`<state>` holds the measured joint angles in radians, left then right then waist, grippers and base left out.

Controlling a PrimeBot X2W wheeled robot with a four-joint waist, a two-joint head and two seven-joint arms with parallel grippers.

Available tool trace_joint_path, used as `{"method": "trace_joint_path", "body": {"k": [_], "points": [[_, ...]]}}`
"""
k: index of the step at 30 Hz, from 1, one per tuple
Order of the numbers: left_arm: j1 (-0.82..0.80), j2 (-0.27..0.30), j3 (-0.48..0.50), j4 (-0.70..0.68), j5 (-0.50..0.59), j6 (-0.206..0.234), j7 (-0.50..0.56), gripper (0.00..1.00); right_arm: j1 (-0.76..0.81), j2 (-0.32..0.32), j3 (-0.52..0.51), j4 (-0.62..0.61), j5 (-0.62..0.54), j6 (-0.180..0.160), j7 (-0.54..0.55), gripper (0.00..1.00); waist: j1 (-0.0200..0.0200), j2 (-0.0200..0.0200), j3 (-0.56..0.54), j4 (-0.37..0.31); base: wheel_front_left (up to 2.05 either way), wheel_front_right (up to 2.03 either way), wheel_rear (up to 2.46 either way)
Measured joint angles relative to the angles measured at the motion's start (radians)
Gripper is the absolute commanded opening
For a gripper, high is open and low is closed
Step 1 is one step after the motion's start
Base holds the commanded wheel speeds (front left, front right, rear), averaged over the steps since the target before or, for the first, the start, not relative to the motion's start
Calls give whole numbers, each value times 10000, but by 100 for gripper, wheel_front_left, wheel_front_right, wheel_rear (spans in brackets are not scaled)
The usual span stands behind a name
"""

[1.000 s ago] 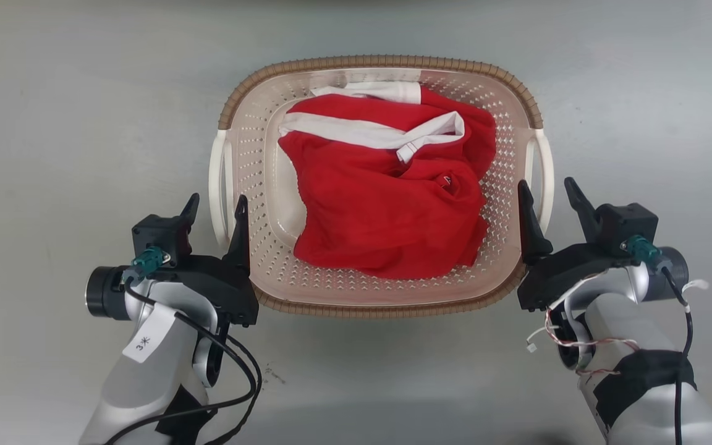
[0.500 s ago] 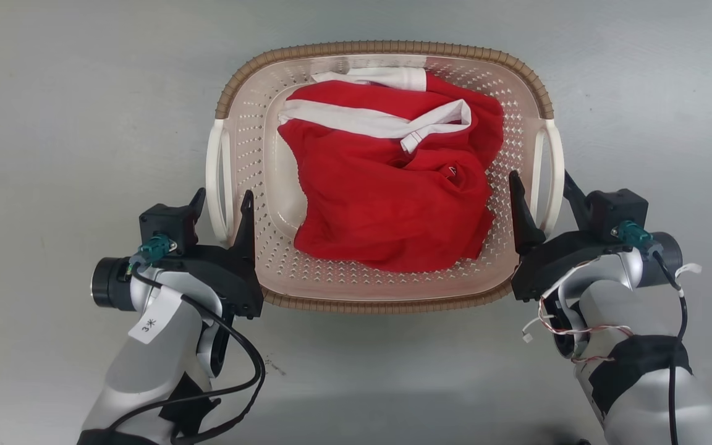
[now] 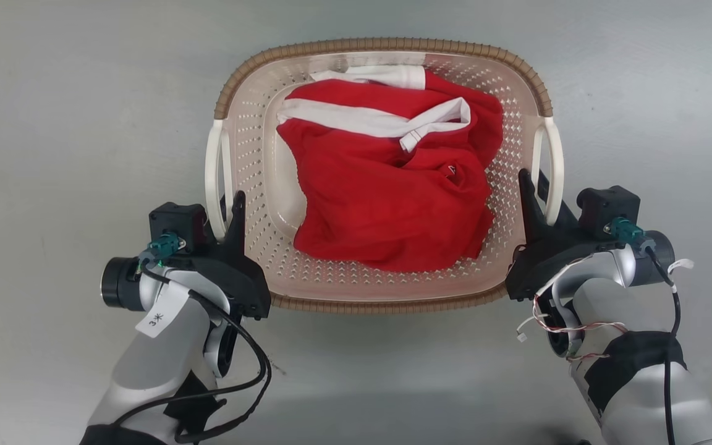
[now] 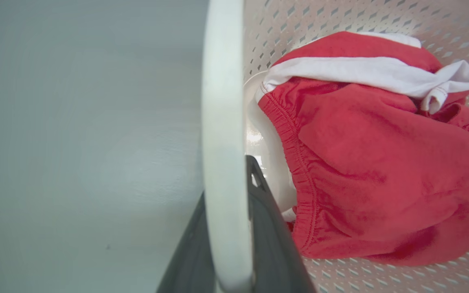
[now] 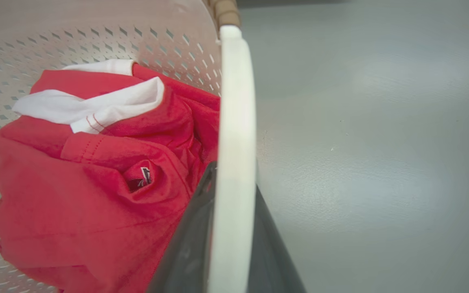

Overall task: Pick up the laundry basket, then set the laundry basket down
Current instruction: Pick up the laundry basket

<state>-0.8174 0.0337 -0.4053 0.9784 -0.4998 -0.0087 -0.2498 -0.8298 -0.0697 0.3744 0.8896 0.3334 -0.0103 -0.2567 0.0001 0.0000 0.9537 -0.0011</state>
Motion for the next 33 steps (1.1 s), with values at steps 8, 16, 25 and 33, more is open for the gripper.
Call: {"method": "trace_joint_path", "body": {"k": [8, 16, 25, 33], "points": [[31, 36, -376, 240, -470, 17, 2, 0, 28, -6, 414, 244, 573, -86, 4, 0, 0, 0, -410, 19, 0, 0, 0], [274, 46, -654, 410, -838, 100, 2, 0, 172, -10, 851, 520, 1099, -121, 4, 0, -1, 0, -1192, 27, 0, 0, 0], [563, 40, -976, 673, -1262, 173, 2, 0, 494, -6, 1473, 842, 1758, -134, 2, 0, -2, 0, -2382, 55, 0, 0, 0], [1174, 27, -1229, 1191, -1432, 82, 2, 0, 1043, 6, 2322, 1083, 2360, -132, 90, 0, -3, -1, -3528, 103, 0, 0, 0]]}}
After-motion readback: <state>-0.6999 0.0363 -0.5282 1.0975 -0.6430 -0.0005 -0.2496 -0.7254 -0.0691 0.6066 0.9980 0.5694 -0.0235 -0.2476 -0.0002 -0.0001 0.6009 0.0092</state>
